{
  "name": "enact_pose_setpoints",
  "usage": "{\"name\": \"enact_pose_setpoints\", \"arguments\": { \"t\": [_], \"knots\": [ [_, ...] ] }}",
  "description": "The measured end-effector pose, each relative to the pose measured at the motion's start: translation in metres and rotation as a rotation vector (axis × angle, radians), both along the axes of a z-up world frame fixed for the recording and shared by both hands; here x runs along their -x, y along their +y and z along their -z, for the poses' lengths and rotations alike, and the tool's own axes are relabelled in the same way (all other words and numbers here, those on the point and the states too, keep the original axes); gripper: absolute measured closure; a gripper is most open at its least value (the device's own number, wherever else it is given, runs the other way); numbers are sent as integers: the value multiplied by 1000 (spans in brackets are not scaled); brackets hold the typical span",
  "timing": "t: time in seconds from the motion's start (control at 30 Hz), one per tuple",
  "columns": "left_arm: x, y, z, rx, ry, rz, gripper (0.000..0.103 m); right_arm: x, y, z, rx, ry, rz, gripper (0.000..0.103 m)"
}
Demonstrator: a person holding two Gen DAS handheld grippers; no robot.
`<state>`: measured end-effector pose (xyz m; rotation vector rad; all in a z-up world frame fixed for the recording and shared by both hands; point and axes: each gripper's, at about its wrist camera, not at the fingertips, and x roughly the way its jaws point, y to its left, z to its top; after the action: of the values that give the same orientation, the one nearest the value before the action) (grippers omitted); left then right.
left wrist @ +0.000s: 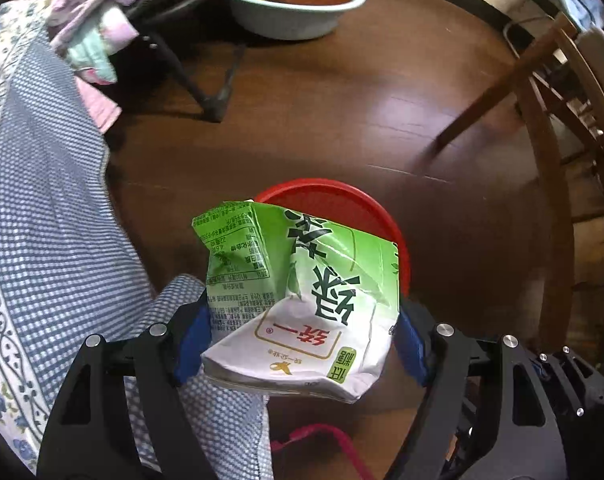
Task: Collect trash
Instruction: 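Open the left tool to drop the green carton into the red wastebasket, then move both tools back over the trash pile on the bed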
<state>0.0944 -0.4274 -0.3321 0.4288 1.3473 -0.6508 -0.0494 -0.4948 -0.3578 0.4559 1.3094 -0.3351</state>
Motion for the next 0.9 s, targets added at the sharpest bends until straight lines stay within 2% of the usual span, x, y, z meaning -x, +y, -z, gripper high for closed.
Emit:
{"name": "enact_pose_setpoints", "arguments": {
  "t": [0.23,0.3,0.43,0.6,0.7,0.83,0.9],
  "knots": [
    [1,-4,9,-19,32,10,27,6,-4,1,1,22,5,45],
    [0,-4,8,-12,42,7,23,7,-2,1,3,22,1,45],
    [2,-5,-2,14,16,16,15,9,0,-1,7,25,-3,45],
    [9,-5,-18,32,-13,36,13,10,0,-4,10,25,-2,45],
    [12,0,-41,84,-58,33,13,10,1,-9,15,23,-7,45],
    [20,22,-98,223,-148,31,13,8,2,-26,34,3,-17,45],
    [21,42,-129,306,-161,1,12,7,5,-37,47,-12,-25,45]
  ]
}}
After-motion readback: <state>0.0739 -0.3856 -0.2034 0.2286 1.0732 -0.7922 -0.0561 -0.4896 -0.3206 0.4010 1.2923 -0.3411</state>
